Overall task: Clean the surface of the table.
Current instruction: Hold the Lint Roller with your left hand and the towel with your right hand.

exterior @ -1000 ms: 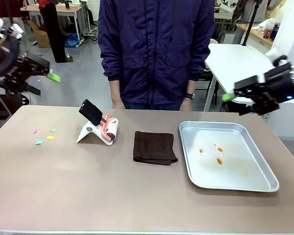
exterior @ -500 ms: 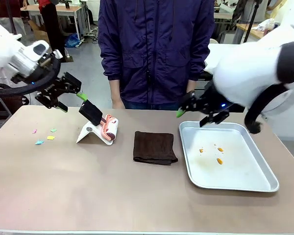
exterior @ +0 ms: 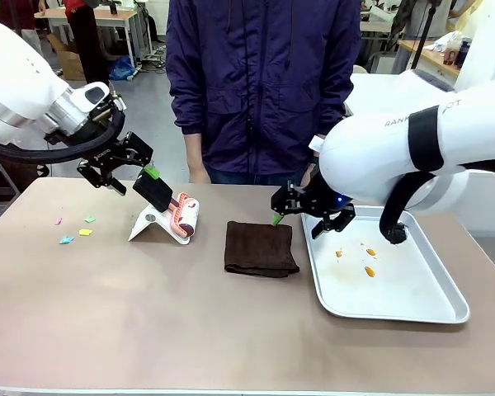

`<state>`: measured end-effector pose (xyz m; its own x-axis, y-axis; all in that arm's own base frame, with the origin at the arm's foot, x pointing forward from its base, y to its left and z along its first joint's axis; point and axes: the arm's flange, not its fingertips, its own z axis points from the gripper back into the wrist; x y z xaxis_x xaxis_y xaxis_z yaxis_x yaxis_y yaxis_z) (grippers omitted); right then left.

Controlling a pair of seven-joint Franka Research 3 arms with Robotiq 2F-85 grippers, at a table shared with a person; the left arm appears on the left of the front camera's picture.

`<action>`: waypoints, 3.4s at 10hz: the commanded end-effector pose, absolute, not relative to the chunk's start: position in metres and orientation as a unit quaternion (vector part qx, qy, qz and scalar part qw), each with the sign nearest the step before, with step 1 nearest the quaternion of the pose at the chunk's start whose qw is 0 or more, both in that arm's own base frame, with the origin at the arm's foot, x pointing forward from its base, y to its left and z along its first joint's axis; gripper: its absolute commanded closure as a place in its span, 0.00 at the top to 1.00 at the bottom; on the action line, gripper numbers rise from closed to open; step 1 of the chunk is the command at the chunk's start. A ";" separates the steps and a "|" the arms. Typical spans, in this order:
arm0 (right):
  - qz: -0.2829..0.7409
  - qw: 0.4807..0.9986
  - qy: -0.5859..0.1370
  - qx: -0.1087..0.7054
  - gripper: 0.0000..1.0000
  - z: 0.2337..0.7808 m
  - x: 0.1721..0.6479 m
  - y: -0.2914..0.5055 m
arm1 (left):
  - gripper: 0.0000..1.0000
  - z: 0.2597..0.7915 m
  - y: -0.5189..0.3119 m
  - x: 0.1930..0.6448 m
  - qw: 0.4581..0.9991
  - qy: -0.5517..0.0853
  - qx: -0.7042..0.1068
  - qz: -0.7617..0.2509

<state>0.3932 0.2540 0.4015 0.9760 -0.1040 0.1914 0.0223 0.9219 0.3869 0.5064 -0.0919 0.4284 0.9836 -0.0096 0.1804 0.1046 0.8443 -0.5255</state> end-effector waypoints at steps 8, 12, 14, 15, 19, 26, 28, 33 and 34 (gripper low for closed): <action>-0.008 0.985 -0.121 0.122 1.00 0.402 0.413 0.300 | 1.00 0.416 -0.092 0.520 0.961 -0.075 -0.264 -0.023; 0.001 0.995 -0.092 0.031 1.00 0.385 0.448 0.353 | 1.00 0.407 -0.092 0.532 0.961 -0.068 -0.266 -0.020; -0.045 0.997 -0.068 0.002 1.00 0.361 0.463 0.366 | 1.00 0.403 -0.094 0.541 0.960 -0.071 -0.270 -0.010; -0.050 0.997 -0.053 0.002 1.00 0.353 0.467 0.367 | 1.00 0.401 -0.096 0.544 0.959 -0.068 -0.273 -0.011; -0.109 0.994 -0.026 -0.007 1.00 0.322 0.477 0.357 | 1.00 0.396 -0.095 0.549 0.959 -0.065 -0.277 -0.010; -0.130 0.991 -0.020 0.010 1.00 0.304 0.487 0.336 | 1.00 0.393 -0.093 0.557 0.958 -0.066 -0.279 -0.017; -0.133 0.991 -0.017 0.012 1.00 0.302 0.488 0.335 | 1.00 0.392 -0.094 0.559 0.958 -0.062 -0.280 -0.019; -0.143 0.990 0.002 0.011 0.40 0.300 0.488 0.333 | 0.34 0.392 -0.098 0.559 0.953 -0.053 -0.296 -0.025; -0.141 0.990 0.004 0.012 0.00 0.299 0.488 0.332 | 0.00 0.392 -0.099 0.558 0.951 -0.055 -0.302 -0.027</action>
